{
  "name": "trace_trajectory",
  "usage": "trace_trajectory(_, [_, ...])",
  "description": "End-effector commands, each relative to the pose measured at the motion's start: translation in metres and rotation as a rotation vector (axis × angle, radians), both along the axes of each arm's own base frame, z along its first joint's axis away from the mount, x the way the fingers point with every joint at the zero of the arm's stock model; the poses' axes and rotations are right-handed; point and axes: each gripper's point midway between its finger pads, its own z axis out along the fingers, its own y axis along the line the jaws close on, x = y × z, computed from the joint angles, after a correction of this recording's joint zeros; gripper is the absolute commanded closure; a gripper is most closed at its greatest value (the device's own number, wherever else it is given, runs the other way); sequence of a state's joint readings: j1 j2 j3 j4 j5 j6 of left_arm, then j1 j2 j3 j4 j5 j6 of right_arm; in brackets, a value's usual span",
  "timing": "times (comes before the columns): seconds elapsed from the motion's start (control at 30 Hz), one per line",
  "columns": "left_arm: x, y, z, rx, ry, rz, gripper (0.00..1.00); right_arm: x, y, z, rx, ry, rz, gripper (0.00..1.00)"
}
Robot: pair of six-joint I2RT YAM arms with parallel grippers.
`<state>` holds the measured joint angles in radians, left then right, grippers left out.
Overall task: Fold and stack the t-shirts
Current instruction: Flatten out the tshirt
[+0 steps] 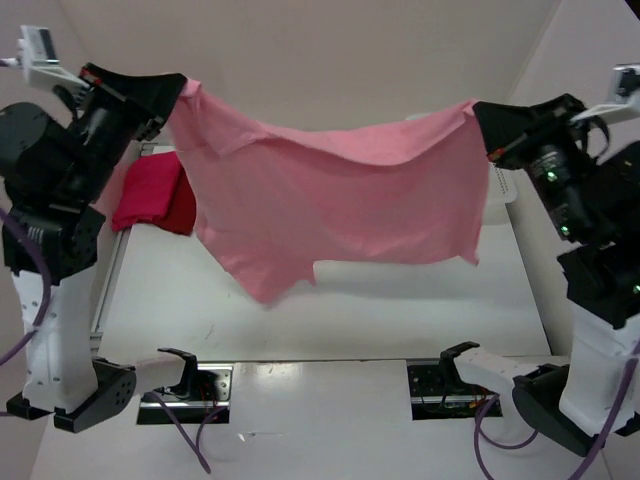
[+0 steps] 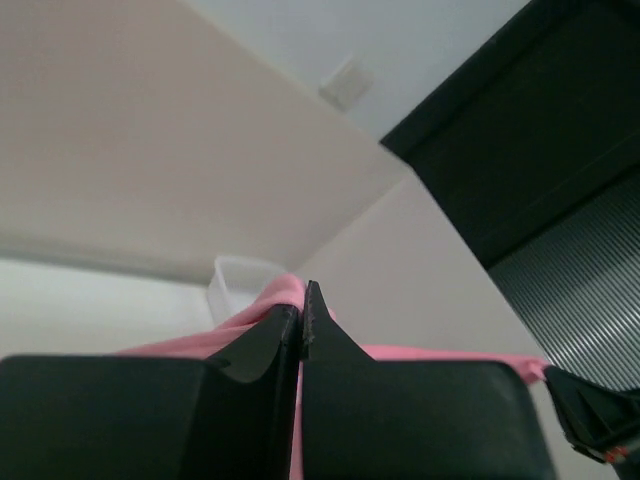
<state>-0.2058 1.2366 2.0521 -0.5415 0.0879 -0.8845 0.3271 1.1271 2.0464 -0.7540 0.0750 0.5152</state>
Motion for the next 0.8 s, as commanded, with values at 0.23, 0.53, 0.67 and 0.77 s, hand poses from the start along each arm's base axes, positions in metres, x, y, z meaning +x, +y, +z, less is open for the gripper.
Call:
trace_trajectory(0.23, [0.063,0.017,-0.101,0.104,0.220,0.160,0.98,0.067,0.032,-0.077,-0.074,0.181,0.046,0.99])
trace_trajectory(0.53, [0.194,0.053,-0.200,-0.017,0.427,0.036,1.00,0.204,0.062,-0.120,-0.102,0.260,0.095,0.99])
trace_trajectory(0.67, [0.204,0.072,-0.125,-0.034,0.263,0.065,1.00,0.217,0.060,-0.063,-0.079,0.150,0.082,0.99])
trace_trajectory(0.77, [0.194,0.085,-0.073,-0.057,0.131,0.053,1.00,0.209,0.042,0.001,-0.024,-0.006,0.041,0.99])
